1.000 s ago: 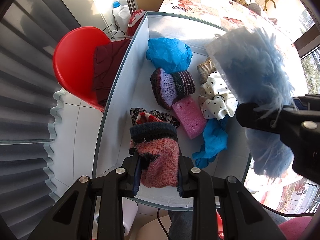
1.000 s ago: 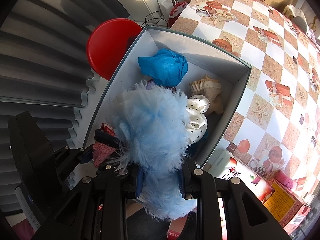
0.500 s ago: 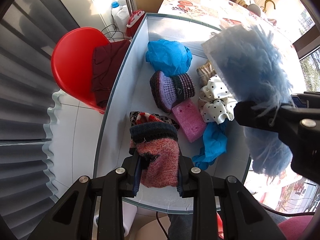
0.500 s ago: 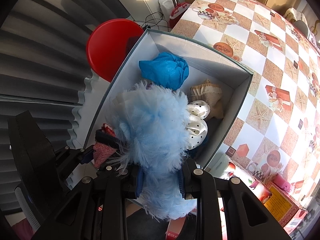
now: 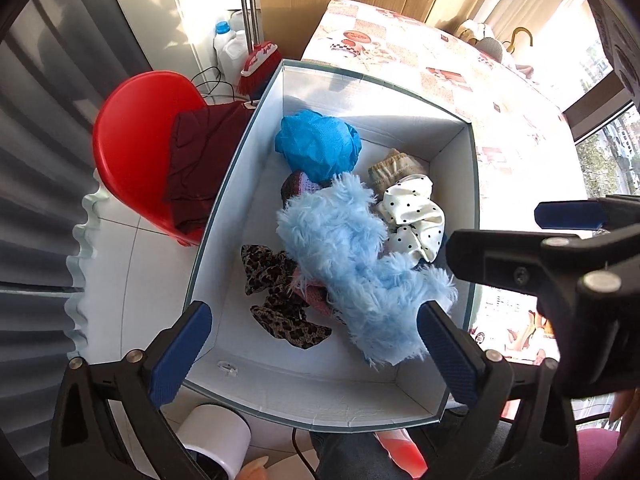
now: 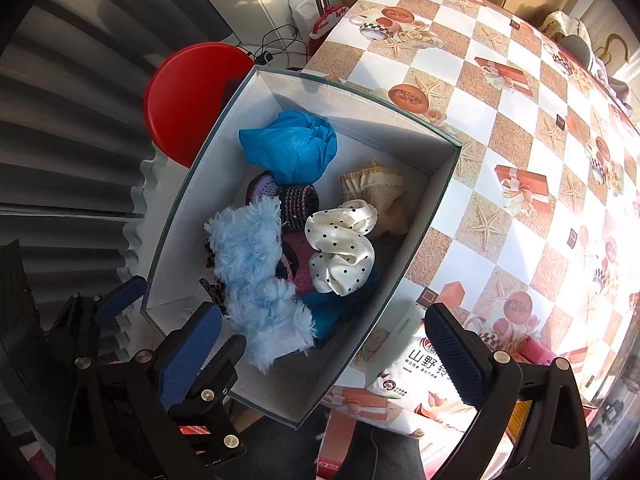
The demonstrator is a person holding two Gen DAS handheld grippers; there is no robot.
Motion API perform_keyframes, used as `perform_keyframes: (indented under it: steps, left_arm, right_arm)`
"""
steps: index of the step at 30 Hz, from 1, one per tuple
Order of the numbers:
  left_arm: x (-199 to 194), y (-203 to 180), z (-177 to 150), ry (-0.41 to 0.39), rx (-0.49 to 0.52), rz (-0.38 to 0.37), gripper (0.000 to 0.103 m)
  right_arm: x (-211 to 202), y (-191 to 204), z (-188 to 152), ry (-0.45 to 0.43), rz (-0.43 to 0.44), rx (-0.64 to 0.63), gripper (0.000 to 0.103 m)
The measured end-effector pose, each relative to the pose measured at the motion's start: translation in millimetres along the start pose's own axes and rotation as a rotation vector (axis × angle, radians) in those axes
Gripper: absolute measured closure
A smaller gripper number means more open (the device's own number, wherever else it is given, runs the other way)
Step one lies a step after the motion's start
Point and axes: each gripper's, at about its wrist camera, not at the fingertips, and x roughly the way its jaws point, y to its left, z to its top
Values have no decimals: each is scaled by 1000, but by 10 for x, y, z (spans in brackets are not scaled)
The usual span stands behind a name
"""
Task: Organize soft objects
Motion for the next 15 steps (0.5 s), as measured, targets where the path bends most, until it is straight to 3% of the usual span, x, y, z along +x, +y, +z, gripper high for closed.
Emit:
perform_keyframes:
  steps: [4,15]
  left_arm:
    - [-106,-29,0,-19,14,-62,0]
    - [-196,-131,-91,-10,75,-6,0]
  right_arm:
    - [-85,3,-70,-17,12,-12,1]
    - [-204,10,-240,-53,-17,13,1]
